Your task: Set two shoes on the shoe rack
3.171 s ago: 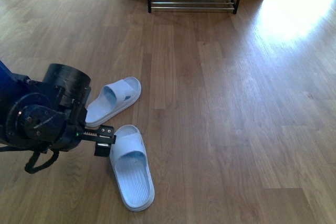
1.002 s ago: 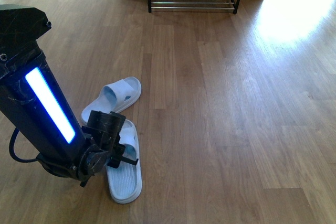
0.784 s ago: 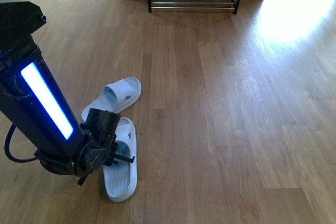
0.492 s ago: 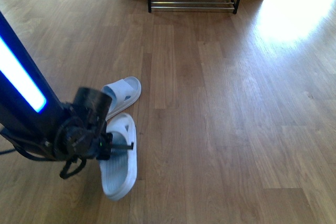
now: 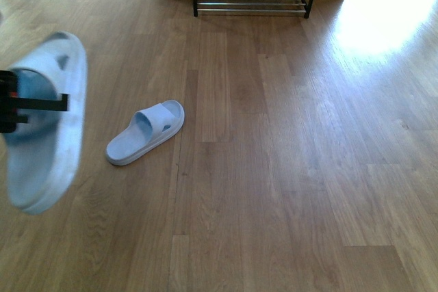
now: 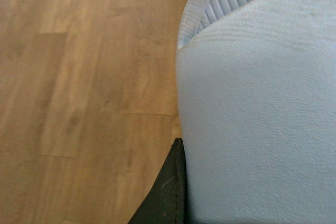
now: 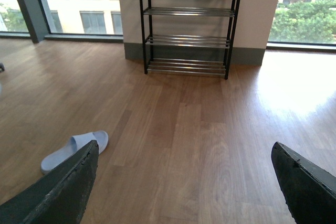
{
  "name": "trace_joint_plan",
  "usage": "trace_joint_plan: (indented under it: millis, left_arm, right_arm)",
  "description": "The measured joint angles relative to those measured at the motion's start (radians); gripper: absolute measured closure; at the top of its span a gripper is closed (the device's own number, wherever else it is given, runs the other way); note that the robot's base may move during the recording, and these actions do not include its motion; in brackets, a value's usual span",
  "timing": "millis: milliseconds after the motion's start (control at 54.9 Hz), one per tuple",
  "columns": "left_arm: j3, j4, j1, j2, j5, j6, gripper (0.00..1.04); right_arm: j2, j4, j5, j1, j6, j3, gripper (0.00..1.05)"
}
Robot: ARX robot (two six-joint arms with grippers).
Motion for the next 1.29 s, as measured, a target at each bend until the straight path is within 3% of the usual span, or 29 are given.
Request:
trace_joint_plan:
  millis: [346,437,492,565,638,1294]
  left_arm:
    - [-0.36,-0.107,0.018,-0.706,-0.093,0.17,1.03]
    - [-0.466,-0.229,0.05,-1.012,-0.106,0.206,1.03]
    - [-0.532,-0.193,0.104,-1.177,-0.069,0.216,1.03]
    - [-0.619,-0.003,0.177,-1.316,-0.01,0.266,1.03]
    - [-0.634,0.055,0.189,-1.338,-0.006,0.285,1.03]
    - [-0.648,0.055,0.19,-1.338,0.0,0.307,1.03]
  right_arm:
    - [0.0,0.0,0.0,0.0,0.0,0.0,0.09]
    - [0.0,0.0,0.0,0.0,0.0,0.0,0.09]
    - [0.0,0.0,0.0,0.0,0.0,0.0,0.09]
    - [0.0,0.0,0.0,0.0,0.0,0.0,0.09]
    - [0.0,0.0,0.0,0.0,0.0,0.0,0.09]
    - [0.0,0.0,0.0,0.0,0.0,0.0,0.09]
